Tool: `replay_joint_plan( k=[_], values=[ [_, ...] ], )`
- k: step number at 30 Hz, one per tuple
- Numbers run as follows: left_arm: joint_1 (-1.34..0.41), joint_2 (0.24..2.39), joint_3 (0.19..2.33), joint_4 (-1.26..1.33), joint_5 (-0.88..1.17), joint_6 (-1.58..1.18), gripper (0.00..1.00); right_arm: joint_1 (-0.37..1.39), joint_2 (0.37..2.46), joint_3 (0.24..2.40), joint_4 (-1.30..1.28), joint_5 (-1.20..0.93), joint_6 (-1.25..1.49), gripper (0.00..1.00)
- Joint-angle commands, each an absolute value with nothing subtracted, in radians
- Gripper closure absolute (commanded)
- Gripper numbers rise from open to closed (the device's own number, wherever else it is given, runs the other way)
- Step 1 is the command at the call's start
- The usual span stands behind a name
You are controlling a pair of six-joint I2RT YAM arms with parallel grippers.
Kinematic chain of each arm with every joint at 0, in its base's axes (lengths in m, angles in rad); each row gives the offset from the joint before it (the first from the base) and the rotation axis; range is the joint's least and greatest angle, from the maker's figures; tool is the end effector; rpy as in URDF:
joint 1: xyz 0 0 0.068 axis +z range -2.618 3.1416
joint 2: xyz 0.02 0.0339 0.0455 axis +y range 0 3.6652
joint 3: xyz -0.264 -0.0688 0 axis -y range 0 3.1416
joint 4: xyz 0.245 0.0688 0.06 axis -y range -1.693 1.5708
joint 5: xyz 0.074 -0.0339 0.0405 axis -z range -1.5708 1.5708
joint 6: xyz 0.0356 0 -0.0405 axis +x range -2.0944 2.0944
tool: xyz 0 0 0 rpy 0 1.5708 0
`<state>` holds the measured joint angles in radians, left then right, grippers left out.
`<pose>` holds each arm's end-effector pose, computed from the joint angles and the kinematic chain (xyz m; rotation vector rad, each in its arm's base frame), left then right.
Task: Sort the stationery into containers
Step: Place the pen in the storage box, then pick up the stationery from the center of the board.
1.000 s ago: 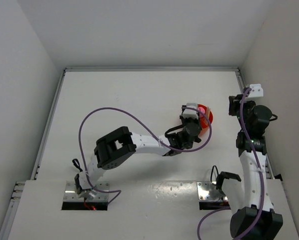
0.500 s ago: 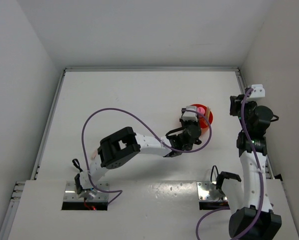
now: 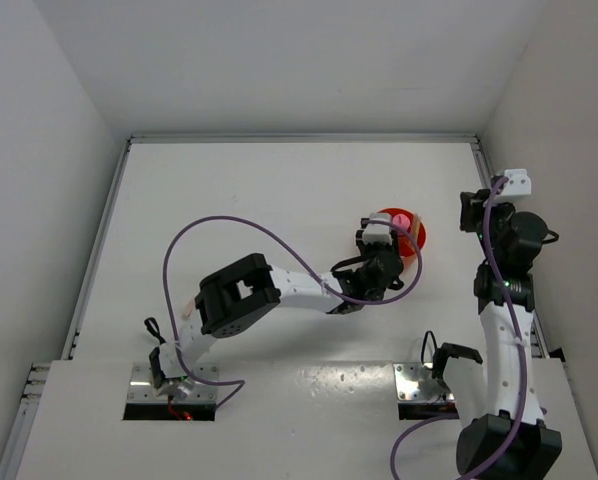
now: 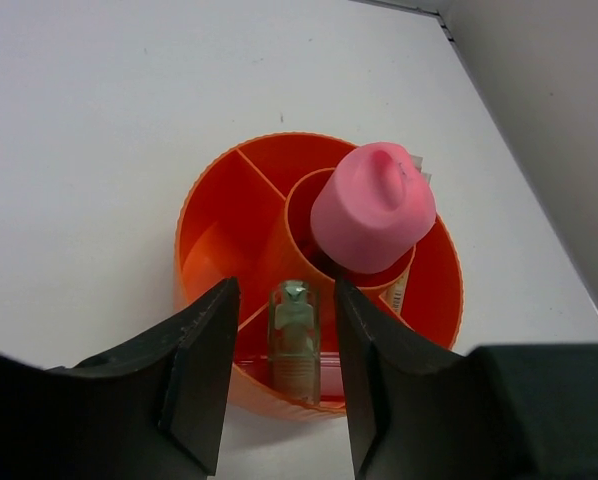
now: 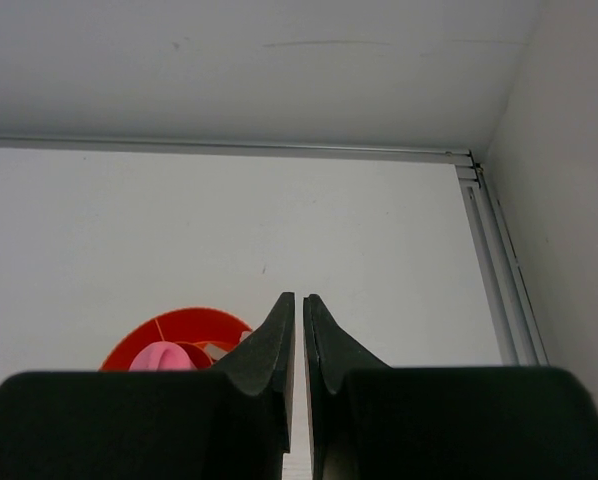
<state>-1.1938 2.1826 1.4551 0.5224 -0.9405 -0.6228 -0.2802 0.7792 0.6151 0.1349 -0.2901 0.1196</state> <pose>0.2062 -0.4427 0.1922 -0.1827 1.7088 -0.5220 0.1871 -0.0432 0.3150 0.0943 1.5970 0.1072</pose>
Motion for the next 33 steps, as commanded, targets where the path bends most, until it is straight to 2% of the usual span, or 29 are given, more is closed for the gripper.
replay_joint_plan(
  k=[1,2,4,5,6,7,8,9,11,12,13,14,15,16,17,18,20,21,26,33],
  values=[
    [-1.195,2.097,1.441,0.540,-0.968,-0.624,0.52,-0.293,0.761,0.612,0.189,-0.302,0.135,0.93],
    [-1.213,2.074,1.430,0.540,-0.988,-0.611,0.54,-0.293,0.761,0.612,0.189,-0.302,0.135,0.93],
    [-1.236,1.987,1.411,0.529,-1.050,-0.565,0.59,-0.293,0.761,0.612,0.180,-0.322,0.124,0.69],
    [-1.259,1.912,1.396,0.449,-1.081,-0.565,0.68,-0.293,0.761,0.612,0.167,-0.340,0.124,0.41],
    [-1.259,1.911,1.396,0.381,-1.109,-0.574,0.76,-0.293,0.761,0.623,0.167,-0.354,0.115,0.27],
    [-1.269,1.832,1.385,0.285,-1.127,-0.634,0.85,-0.293,0.761,0.623,0.154,-0.371,0.115,0.20],
    [-1.269,1.795,1.403,0.155,-1.137,-0.702,1.00,-0.293,0.775,0.633,0.141,-0.400,0.104,0.19],
    [-1.241,1.763,1.422,-0.187,-1.137,-0.804,1.00,-0.293,0.790,0.649,0.118,-0.422,0.104,0.31],
    [-1.203,1.657,1.386,-0.474,-1.074,-1.128,1.00,-0.293,0.804,0.669,0.088,-0.472,0.078,0.83],
    [-1.165,1.613,1.341,-0.706,-1.056,-1.380,1.00,-0.293,0.817,0.679,0.075,-0.495,0.078,1.00],
    [-1.146,1.564,1.288,-0.794,-1.025,-1.488,0.97,-0.293,0.818,0.680,0.075,-0.518,0.078,1.00],
    [-1.125,1.458,1.166,-0.863,-0.958,-1.591,0.70,-0.293,0.833,0.689,0.060,-0.555,0.078,1.00],
    [-1.082,1.404,1.105,-0.950,-0.918,-1.711,0.54,-0.293,0.844,0.699,0.043,-0.578,0.078,0.74],
    [-1.057,1.350,1.050,-0.984,-0.878,-1.753,0.44,-0.293,0.854,0.709,0.029,-0.597,0.078,0.58],
    [-1.039,1.297,0.958,-1.009,-0.827,-1.776,0.36,-0.293,0.879,0.728,0.014,-0.623,0.068,0.47],
    [-1.010,1.193,0.921,-1.029,-0.813,-1.790,0.24,-0.293,0.888,0.738,0.002,-0.632,0.067,0.40],
    [-0.980,1.102,0.865,-1.098,-0.804,-1.808,0.16,-0.293,0.897,0.747,-0.020,-0.641,0.057,0.39],
    [-0.942,1.032,0.830,-1.135,-0.804,-1.809,0.00,-0.293,0.897,0.747,-0.020,-0.641,0.057,0.39],
    [-0.801,0.959,0.798,-1.146,-0.793,-1.659,0.00,-0.293,0.876,0.738,-0.020,-0.652,0.057,0.39],
    [-0.574,1.066,0.660,-0.979,-0.663,-1.451,0.03,-0.293,0.857,0.738,-0.011,-0.634,0.046,0.39]
  ],
)
